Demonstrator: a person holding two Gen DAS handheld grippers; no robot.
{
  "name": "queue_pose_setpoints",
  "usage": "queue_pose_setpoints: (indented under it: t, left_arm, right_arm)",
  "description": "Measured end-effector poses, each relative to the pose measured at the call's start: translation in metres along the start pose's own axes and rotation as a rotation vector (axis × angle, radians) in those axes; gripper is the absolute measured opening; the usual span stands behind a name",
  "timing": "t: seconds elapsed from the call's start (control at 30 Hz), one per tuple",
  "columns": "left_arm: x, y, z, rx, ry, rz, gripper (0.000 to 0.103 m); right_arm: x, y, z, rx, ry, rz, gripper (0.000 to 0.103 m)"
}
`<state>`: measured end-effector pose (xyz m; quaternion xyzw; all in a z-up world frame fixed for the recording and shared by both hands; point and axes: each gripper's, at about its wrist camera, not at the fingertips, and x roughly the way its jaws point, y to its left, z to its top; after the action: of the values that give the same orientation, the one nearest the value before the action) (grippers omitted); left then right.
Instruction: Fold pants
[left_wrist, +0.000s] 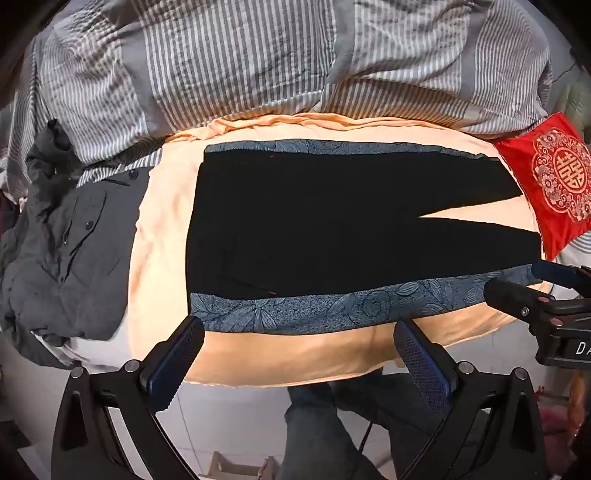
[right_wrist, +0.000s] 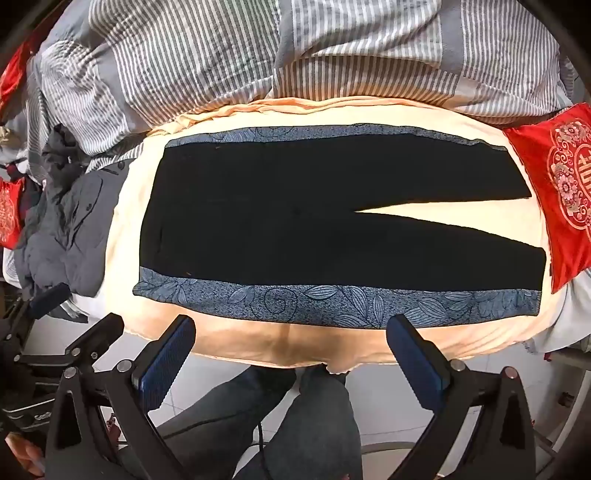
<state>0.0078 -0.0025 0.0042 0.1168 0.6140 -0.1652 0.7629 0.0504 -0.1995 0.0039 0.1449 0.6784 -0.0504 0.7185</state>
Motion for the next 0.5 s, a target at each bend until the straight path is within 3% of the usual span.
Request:
queue_pose_setpoints:
  t: [0.5]
  left_arm:
    - [0.0022, 0.003, -0.0033, 0.001, -0.002, 0.012, 0.103]
  right_arm:
    - [-0.0013, 0.0003, -0.005, 0.018, -0.002, -0.01, 0.103]
